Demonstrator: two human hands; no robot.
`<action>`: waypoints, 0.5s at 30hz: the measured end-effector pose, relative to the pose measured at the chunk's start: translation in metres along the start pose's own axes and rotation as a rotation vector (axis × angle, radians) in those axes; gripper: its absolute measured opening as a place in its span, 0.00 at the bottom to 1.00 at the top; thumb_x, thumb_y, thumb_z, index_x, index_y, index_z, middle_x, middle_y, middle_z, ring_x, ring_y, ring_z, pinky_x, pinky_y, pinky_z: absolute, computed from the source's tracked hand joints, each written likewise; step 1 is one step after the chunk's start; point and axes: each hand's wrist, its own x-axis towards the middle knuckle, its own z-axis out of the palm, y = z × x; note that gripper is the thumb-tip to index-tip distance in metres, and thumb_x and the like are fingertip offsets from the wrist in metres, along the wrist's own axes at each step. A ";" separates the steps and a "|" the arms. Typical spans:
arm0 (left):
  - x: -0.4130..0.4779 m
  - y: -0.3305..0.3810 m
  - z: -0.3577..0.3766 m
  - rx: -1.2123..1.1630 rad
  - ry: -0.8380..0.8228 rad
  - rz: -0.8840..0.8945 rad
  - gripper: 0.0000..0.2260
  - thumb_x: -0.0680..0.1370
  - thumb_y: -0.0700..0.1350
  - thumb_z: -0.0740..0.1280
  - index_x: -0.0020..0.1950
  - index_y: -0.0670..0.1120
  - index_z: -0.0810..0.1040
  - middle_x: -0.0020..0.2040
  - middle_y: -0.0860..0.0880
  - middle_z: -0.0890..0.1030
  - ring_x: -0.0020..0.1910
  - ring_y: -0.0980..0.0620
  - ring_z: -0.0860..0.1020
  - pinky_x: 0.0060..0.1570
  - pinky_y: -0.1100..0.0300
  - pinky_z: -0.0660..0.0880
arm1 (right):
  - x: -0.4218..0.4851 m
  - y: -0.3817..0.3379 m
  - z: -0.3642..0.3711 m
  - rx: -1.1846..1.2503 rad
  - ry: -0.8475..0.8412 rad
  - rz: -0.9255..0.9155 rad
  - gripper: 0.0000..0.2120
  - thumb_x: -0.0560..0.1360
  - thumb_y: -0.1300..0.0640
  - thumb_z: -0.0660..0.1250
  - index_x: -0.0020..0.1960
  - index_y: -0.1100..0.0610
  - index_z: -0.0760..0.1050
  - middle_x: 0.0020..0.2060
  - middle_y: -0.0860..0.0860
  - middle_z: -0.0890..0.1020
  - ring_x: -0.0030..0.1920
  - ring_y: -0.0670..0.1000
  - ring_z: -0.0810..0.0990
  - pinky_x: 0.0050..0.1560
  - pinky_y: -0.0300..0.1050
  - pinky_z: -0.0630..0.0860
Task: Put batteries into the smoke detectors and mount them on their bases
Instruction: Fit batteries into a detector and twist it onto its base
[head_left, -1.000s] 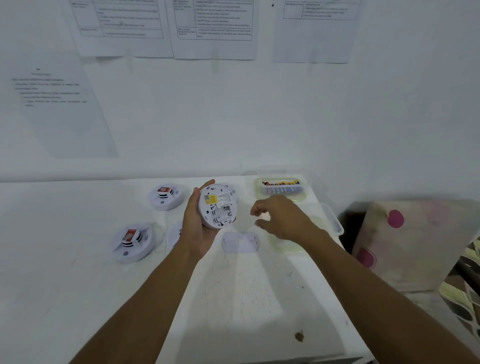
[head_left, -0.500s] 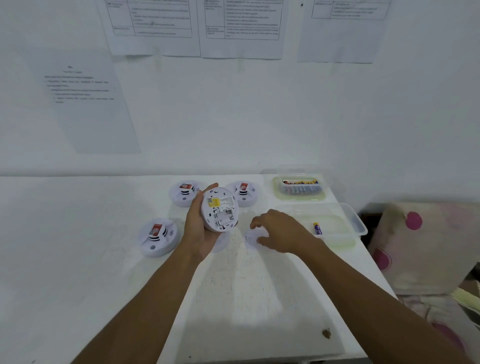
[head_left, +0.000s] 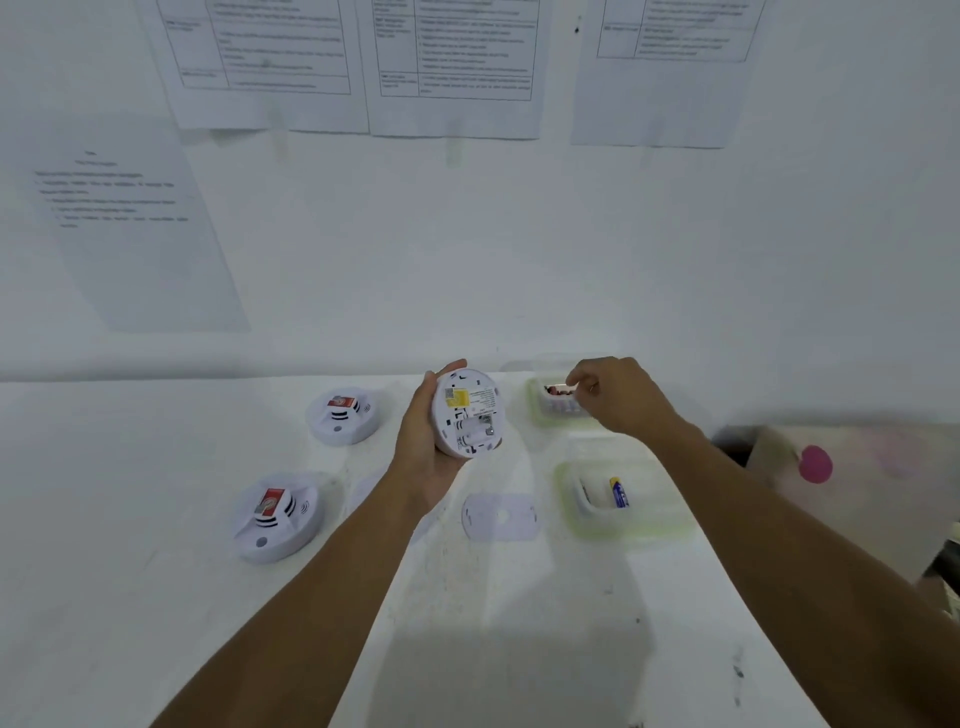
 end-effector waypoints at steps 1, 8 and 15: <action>0.006 -0.002 0.002 -0.003 -0.001 -0.005 0.17 0.82 0.56 0.56 0.64 0.51 0.77 0.62 0.45 0.79 0.59 0.41 0.78 0.50 0.44 0.78 | 0.008 0.005 -0.002 0.006 -0.012 0.026 0.08 0.73 0.59 0.66 0.48 0.49 0.81 0.42 0.47 0.83 0.42 0.49 0.81 0.45 0.44 0.78; 0.044 -0.012 0.007 0.014 0.003 -0.002 0.17 0.80 0.56 0.57 0.63 0.51 0.78 0.60 0.47 0.81 0.60 0.42 0.77 0.56 0.40 0.75 | 0.061 0.020 0.006 0.036 -0.128 0.080 0.08 0.73 0.61 0.69 0.49 0.52 0.83 0.35 0.46 0.81 0.42 0.51 0.83 0.49 0.44 0.79; 0.074 -0.017 -0.003 0.012 0.019 -0.018 0.21 0.76 0.57 0.61 0.65 0.51 0.78 0.68 0.44 0.77 0.70 0.38 0.71 0.70 0.35 0.63 | 0.097 0.037 0.025 -0.005 -0.259 0.086 0.07 0.73 0.57 0.71 0.50 0.50 0.84 0.42 0.49 0.84 0.45 0.48 0.83 0.55 0.45 0.79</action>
